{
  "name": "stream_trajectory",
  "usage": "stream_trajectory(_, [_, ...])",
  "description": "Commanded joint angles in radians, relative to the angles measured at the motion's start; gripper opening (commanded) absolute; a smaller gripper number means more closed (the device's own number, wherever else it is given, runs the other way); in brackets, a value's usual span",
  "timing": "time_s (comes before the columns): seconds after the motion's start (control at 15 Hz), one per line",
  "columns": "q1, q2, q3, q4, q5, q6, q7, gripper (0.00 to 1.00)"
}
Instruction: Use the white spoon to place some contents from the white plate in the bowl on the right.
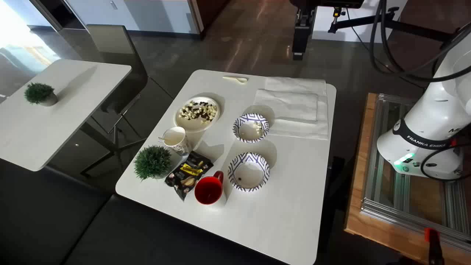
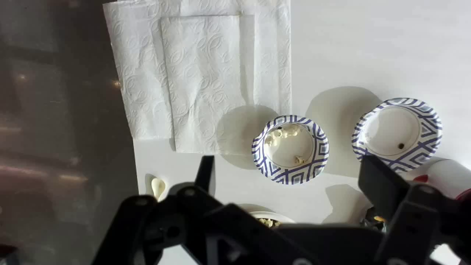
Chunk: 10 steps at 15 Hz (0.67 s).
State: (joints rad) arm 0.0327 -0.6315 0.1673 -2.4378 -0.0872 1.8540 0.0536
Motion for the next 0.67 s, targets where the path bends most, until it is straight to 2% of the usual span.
stream_trajectory(0.0, [0.020, 0.003, -0.016, 0.003, -0.010, -0.004, 0.010, 1.00])
stream_trajectory(0.33, [0.020, 0.003, -0.016, 0.003, -0.010, -0.004, 0.010, 1.00])
stream_trajectory(0.6, [-0.003, 0.143, -0.065, 0.044, 0.025, 0.149, 0.009, 1.00])
